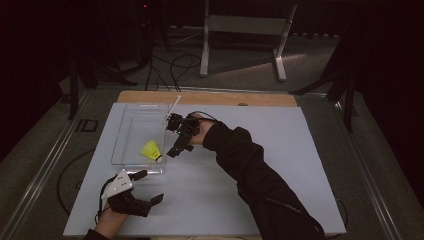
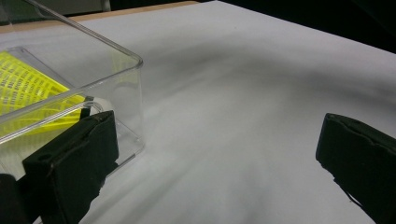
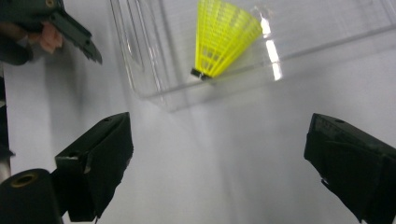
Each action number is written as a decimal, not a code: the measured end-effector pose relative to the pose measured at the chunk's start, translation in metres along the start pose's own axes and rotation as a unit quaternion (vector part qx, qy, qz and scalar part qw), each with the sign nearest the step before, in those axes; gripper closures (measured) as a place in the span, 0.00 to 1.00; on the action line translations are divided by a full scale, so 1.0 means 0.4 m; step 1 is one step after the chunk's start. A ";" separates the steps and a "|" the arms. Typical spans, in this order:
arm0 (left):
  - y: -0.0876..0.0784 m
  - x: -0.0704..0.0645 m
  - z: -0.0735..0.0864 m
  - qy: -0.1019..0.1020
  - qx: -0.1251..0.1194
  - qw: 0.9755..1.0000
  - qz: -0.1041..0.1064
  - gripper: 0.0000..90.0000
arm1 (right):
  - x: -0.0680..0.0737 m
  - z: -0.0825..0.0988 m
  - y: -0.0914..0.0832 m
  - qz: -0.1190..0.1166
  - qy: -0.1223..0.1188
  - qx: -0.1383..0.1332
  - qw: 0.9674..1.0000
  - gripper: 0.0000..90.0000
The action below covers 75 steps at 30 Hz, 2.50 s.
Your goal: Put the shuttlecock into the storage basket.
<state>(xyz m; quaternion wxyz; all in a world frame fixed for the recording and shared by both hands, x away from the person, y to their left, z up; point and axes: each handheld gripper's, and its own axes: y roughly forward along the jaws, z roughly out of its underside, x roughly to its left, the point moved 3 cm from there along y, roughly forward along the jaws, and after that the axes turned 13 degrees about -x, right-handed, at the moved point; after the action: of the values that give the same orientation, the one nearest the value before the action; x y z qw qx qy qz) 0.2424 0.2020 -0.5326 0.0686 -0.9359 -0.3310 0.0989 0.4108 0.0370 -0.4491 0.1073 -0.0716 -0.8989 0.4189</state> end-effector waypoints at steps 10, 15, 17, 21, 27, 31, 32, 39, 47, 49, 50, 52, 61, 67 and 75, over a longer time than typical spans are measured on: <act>0.001 0.000 0.000 -0.001 0.000 1.000 -0.001 0.00 | -0.018 0.054 -0.038 0.019 0.012 0.001 1.000 0.09; 0.001 0.000 0.000 -0.001 0.000 1.000 -0.002 0.00 | -0.026 0.088 -0.050 0.028 0.015 0.001 0.999 0.09; 0.001 -0.001 0.000 0.001 0.002 1.000 -0.002 0.00 | -0.028 0.104 -0.055 0.031 0.019 -0.001 0.999 0.09; 0.002 -0.001 0.000 -0.001 0.001 1.000 -0.002 0.00 | -0.032 0.129 -0.064 0.032 0.026 -0.003 0.999 0.09; 0.002 0.000 0.000 0.001 0.003 1.000 -0.002 0.00 | -0.036 0.170 -0.087 0.035 0.034 -0.010 0.999 0.09; 0.003 0.000 0.001 0.001 0.003 1.000 -0.002 0.00 | -0.044 0.205 -0.105 0.040 0.045 -0.016 0.998 0.09; 0.003 0.000 0.001 0.001 0.003 1.000 -0.002 0.00 | -0.047 0.215 -0.109 0.041 0.045 -0.020 0.998 0.09; 0.003 0.000 0.001 0.000 0.003 1.000 -0.003 0.00 | -0.055 0.284 -0.136 0.052 0.060 -0.034 0.996 0.09; 0.004 0.001 0.000 -0.001 0.002 1.000 -0.003 0.00 | -0.049 0.358 -0.158 0.062 0.070 -0.041 0.995 0.09; 0.004 0.001 0.000 -0.001 0.002 1.000 -0.003 0.00 | -0.049 0.369 -0.160 0.062 0.072 -0.043 0.995 0.09; 0.004 0.000 0.000 0.000 0.003 1.000 -0.002 0.00 | -0.048 0.381 -0.164 0.066 0.077 -0.044 0.994 0.09; 0.004 0.000 0.000 0.001 0.004 1.000 -0.002 0.00 | -0.045 0.411 -0.176 0.070 0.079 -0.049 0.993 0.09; 0.005 0.000 0.000 0.000 0.003 1.000 -0.002 0.00 | -0.030 0.476 -0.212 0.081 0.086 -0.070 0.991 0.09; 0.006 0.000 -0.001 0.000 0.002 1.000 -0.002 0.00 | -0.019 0.534 -0.241 0.097 0.094 -0.082 0.987 0.09; 0.007 -0.001 -0.001 0.001 0.002 1.000 0.000 0.00 | 0.001 0.575 -0.269 0.114 0.091 -0.096 0.985 0.09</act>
<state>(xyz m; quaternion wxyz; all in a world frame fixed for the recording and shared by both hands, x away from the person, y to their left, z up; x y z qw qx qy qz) 0.2439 0.1998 -0.5328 0.0709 -0.9358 -0.3310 0.0988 0.3481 -0.2012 -0.5103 0.1333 -0.2214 -0.9071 0.3323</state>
